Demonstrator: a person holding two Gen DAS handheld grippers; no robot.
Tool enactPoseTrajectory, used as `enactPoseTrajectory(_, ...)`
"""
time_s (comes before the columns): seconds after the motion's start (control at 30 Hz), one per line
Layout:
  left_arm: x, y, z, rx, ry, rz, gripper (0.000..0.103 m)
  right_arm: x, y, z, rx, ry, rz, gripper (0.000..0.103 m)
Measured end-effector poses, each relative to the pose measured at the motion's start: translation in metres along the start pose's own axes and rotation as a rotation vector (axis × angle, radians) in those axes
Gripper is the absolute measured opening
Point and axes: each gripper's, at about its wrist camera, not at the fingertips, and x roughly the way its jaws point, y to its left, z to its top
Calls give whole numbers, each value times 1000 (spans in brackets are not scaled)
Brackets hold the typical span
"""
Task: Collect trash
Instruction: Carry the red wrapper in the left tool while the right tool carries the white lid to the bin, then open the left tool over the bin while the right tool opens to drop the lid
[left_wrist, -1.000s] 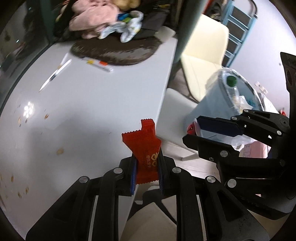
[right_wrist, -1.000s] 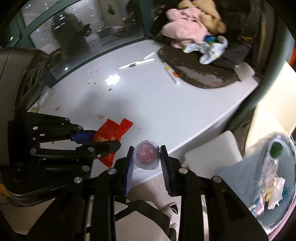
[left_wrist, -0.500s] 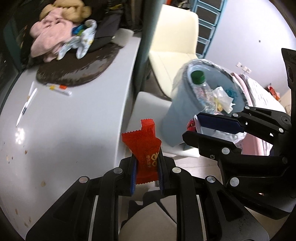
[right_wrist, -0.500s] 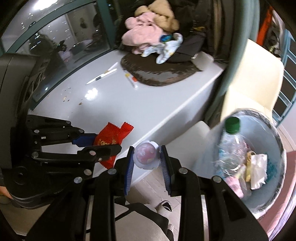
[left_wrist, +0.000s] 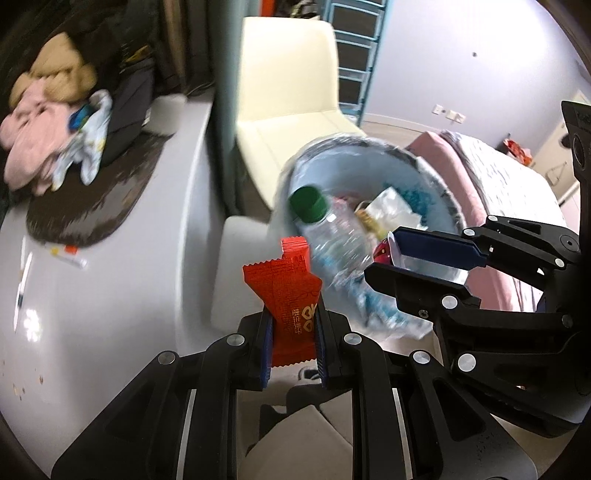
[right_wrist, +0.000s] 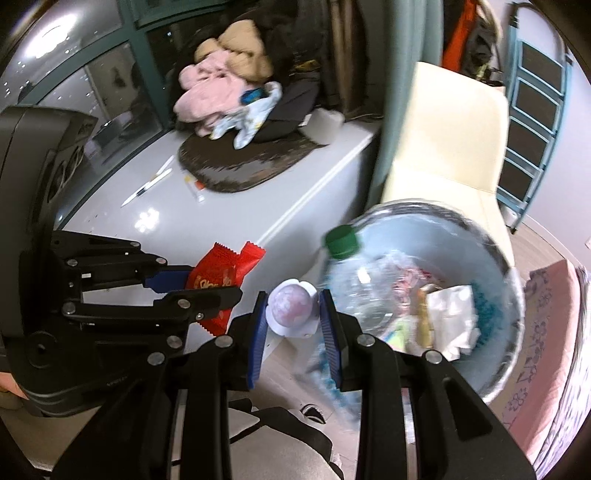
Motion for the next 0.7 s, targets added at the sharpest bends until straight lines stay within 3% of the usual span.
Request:
enactPoseTrajectory(0.33, 30, -46, 40, 74, 15, -39, 17, -9, -59, 0, 77, -12, -47, 28)
enactPoseTrajectory(0.7, 59, -70, 63, 101, 43, -57, 17, -4, -104, -1, 118, 4, -60, 28)
